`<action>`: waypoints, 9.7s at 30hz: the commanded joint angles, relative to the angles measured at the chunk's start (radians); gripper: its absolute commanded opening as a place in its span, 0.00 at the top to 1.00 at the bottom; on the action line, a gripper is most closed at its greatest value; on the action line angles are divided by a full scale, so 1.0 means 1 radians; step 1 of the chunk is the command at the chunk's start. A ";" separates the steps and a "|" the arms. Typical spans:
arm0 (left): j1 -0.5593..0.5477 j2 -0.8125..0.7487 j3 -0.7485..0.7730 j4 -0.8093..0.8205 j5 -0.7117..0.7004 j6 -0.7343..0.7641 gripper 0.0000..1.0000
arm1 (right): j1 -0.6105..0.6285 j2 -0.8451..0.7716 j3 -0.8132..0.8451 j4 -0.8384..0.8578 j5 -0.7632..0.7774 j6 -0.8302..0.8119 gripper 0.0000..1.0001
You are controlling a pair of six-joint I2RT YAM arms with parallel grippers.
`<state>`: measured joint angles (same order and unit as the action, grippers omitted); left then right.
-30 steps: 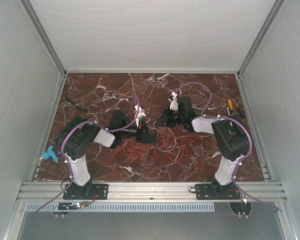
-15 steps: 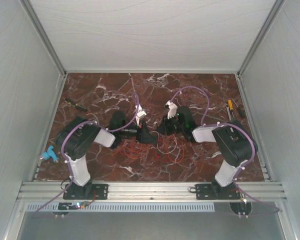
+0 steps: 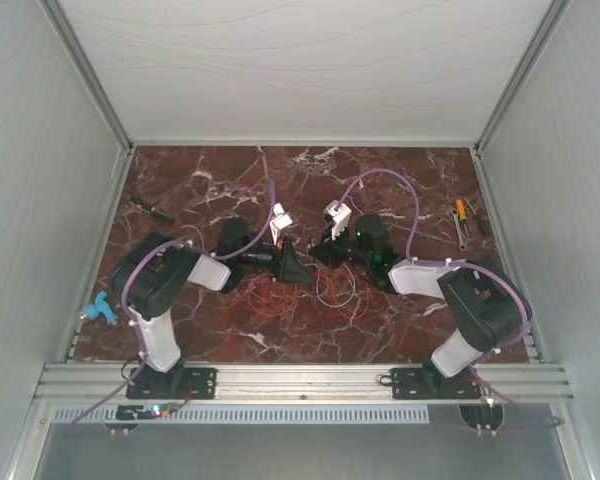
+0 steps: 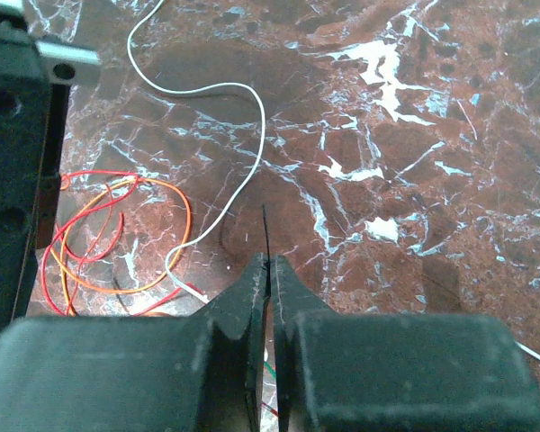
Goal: Zip-tie the wires
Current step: Tie the cable at the center of the board.
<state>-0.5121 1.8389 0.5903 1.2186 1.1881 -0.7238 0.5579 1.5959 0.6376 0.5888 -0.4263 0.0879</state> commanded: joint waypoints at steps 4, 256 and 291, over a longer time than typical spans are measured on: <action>0.025 0.012 0.033 0.283 0.127 -0.113 1.00 | 0.034 -0.058 -0.055 0.137 0.060 -0.112 1.00; 0.025 0.174 0.360 0.613 0.356 -0.920 1.00 | 0.237 -0.403 -0.390 0.482 0.271 -0.409 1.00; 0.006 0.164 0.375 0.613 0.354 -0.962 1.00 | 0.254 -0.448 -0.375 0.481 0.267 -0.444 1.00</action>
<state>-0.4995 2.0296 0.9321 1.5654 1.5600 -1.6791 0.8104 1.1801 0.2485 0.9848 -0.1493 -0.3355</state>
